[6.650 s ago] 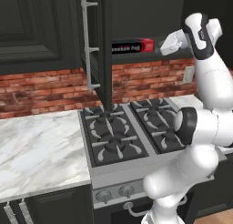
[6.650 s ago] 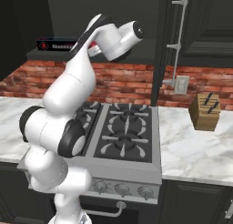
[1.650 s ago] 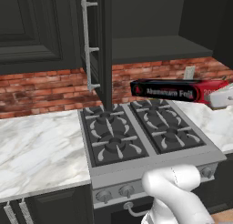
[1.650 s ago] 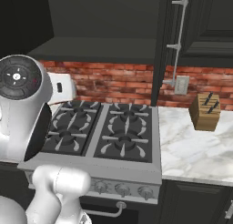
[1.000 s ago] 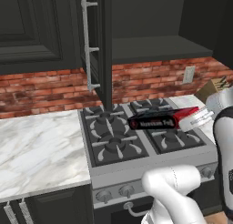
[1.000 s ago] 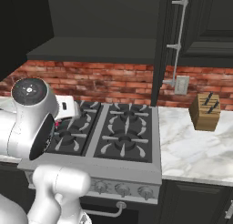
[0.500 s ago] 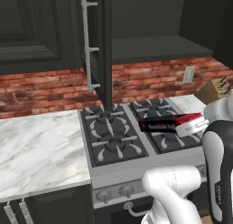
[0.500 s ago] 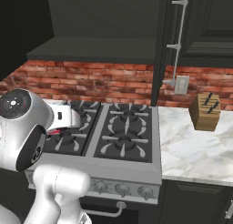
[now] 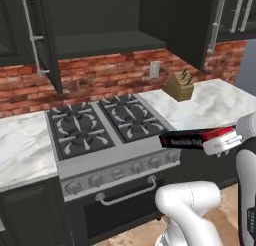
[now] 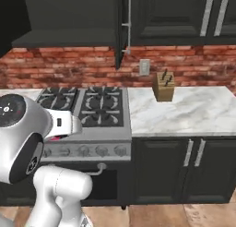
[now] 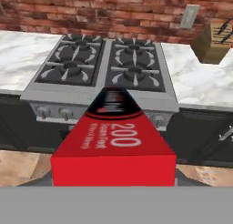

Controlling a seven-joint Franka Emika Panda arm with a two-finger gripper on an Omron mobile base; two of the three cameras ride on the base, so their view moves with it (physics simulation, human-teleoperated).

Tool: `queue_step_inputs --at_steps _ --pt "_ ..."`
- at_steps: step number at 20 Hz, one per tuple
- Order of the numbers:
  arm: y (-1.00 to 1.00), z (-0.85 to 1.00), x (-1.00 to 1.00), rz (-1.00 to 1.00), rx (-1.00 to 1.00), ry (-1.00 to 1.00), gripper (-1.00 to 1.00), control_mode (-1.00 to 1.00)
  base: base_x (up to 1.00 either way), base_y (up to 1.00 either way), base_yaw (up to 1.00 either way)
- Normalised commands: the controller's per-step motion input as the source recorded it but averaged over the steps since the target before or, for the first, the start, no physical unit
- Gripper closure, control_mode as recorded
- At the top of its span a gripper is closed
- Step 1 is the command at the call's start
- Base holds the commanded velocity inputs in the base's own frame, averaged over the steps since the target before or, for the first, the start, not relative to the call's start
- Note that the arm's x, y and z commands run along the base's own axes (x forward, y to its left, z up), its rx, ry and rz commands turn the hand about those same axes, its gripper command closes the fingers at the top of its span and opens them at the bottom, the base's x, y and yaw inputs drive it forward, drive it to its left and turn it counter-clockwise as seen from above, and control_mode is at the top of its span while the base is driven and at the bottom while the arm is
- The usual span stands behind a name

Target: Retrieve the tupperware and aluminum foil from the cabinet and place them on the dining counter near the plate with onion and eggplant to prepare for storing leftovers.

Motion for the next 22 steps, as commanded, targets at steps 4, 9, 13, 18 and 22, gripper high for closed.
queue_step_inputs --at_steps 4,9,13,18,22 --pt "0.00 0.00 0.00 0.00 0.00 0.00 1.00 1.00 -0.28 -0.83 -0.66" --pt "0.00 0.00 0.00 0.00 0.00 0.00 1.00 1.00 0.00 -0.75 -0.83" --pt "0.00 0.00 0.00 0.00 0.00 0.00 1.00 1.00 0.00 -0.55 -0.88" --pt "0.00 0.00 0.00 0.00 0.00 0.00 1.00 1.00 0.11 -0.29 -0.84" --pt "0.00 0.00 0.00 0.00 0.00 0.00 1.00 1.00 0.38 -0.02 -0.77"
